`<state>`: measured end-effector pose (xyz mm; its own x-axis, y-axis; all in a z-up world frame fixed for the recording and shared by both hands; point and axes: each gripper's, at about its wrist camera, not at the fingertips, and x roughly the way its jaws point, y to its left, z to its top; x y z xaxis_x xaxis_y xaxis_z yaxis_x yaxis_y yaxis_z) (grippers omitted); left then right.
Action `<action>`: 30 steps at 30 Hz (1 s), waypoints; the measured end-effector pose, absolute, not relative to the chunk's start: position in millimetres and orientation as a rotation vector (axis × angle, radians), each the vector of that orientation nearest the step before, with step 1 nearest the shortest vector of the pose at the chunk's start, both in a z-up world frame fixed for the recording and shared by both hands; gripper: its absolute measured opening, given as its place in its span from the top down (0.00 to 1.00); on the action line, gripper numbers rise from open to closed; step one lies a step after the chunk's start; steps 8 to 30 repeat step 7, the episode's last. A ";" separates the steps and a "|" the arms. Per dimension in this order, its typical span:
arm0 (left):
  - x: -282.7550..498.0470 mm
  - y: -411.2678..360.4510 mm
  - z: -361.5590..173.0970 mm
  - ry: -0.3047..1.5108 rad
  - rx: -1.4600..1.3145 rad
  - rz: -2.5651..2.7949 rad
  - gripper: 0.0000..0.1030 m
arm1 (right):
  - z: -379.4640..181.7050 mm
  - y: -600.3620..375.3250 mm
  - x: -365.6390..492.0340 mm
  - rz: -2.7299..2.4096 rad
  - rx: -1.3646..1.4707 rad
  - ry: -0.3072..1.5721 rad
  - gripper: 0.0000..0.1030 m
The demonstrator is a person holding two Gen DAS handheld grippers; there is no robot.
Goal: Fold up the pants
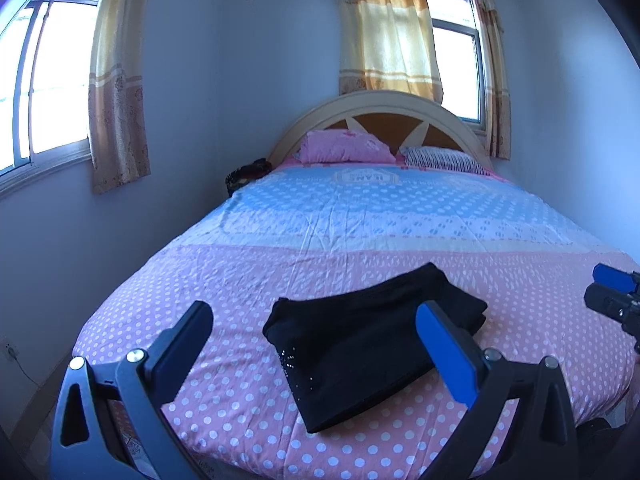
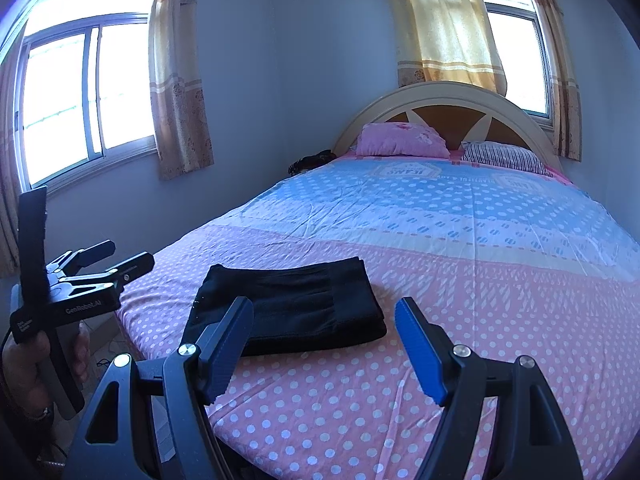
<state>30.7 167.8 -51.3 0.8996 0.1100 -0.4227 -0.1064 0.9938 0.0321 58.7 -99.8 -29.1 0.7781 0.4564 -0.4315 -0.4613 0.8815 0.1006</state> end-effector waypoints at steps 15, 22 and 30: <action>32.0 170.0 -58.8 0.445 0.012 0.121 0.00 | -30.8 -105.7 57.9 0.489 -0.007 0.466 0.28; 32.0 170.0 -58.8 0.445 0.012 0.121 0.00 | -30.8 -105.7 57.9 0.489 -0.007 0.466 0.28; 32.0 170.0 -58.8 0.445 0.012 0.121 0.00 | -30.8 -105.7 57.9 0.489 -0.007 0.466 0.28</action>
